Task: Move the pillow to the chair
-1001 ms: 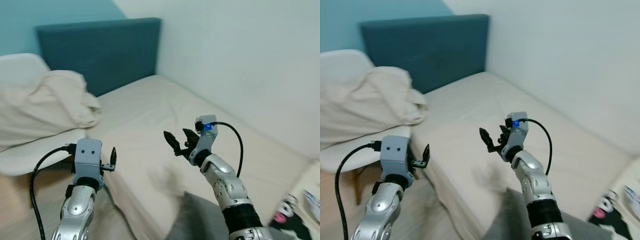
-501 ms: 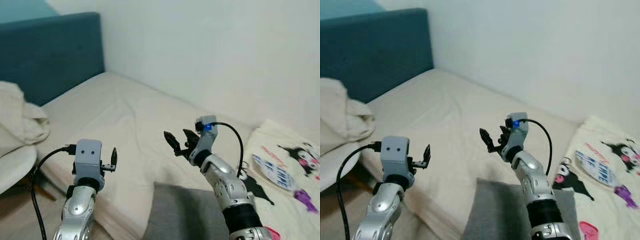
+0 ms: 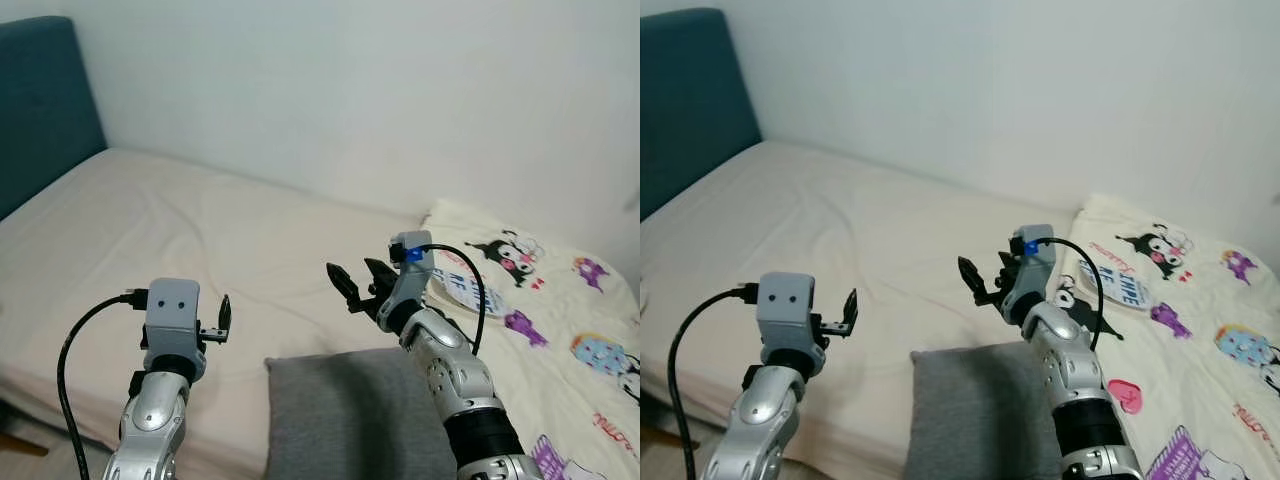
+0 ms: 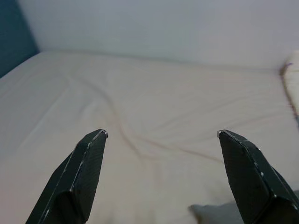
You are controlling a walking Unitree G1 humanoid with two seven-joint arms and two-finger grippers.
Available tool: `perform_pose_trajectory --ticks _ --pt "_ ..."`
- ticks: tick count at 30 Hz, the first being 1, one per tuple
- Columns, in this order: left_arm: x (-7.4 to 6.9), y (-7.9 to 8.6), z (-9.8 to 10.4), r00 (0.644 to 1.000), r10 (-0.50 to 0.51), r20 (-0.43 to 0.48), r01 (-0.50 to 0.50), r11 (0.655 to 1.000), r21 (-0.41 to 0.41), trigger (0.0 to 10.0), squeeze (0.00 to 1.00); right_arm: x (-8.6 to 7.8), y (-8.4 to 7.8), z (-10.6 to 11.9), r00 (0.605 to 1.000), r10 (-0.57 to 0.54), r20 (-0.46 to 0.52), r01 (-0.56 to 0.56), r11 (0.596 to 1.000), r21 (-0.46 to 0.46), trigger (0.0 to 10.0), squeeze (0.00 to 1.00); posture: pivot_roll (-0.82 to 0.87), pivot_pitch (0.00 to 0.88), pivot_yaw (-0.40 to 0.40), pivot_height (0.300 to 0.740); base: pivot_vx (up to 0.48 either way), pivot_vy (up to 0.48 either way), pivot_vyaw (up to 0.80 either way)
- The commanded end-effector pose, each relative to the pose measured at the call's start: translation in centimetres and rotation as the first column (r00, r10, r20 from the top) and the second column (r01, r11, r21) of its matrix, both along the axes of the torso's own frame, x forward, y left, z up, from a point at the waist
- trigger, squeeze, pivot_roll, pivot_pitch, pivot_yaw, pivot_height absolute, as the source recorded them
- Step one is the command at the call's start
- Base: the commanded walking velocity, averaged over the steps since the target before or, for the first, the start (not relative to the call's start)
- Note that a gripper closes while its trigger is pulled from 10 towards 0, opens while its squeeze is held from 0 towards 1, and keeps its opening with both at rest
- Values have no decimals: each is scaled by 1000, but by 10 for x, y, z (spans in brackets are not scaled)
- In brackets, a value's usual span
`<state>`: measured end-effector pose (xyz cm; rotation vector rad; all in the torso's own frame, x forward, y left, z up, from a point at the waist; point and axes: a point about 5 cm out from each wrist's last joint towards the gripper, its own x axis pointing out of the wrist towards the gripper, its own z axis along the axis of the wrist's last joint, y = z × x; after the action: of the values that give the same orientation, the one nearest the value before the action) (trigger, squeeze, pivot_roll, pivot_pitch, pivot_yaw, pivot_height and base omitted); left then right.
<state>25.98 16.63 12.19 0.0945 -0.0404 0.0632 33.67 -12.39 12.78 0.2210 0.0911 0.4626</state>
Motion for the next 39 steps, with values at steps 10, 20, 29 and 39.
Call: perform_pose_trajectory --ticks 10,20,29,39 --pt "1 -4 -1 1000 -17 -6 17 1000 -9 10000 0 1 -6 2 1000 -19 -5 19 999 46 10000 0 -26 0 -107 740 0 0 -776" --pt "0 -3 -2 1000 -9 -8 9 1000 -19 10000 0 3 -5 -5 996 -13 -84 16 999 38 10000 0 -27 0 -102 721 -89 0 0" --pt "0 -1 -1 1000 -1 -7 1 1000 -10 10000 0 3 -5 -5 996 -14 -91 18 999 36 10000 0 -26 0 -102 676 0 0 0" --pt "-3 0 -2 1000 21 -21 -21 1000 -12 10000 0 1 -9 -8 995 -28 -99 26 999 -30 10000 0 -32 0 -101 636 0 0 0"
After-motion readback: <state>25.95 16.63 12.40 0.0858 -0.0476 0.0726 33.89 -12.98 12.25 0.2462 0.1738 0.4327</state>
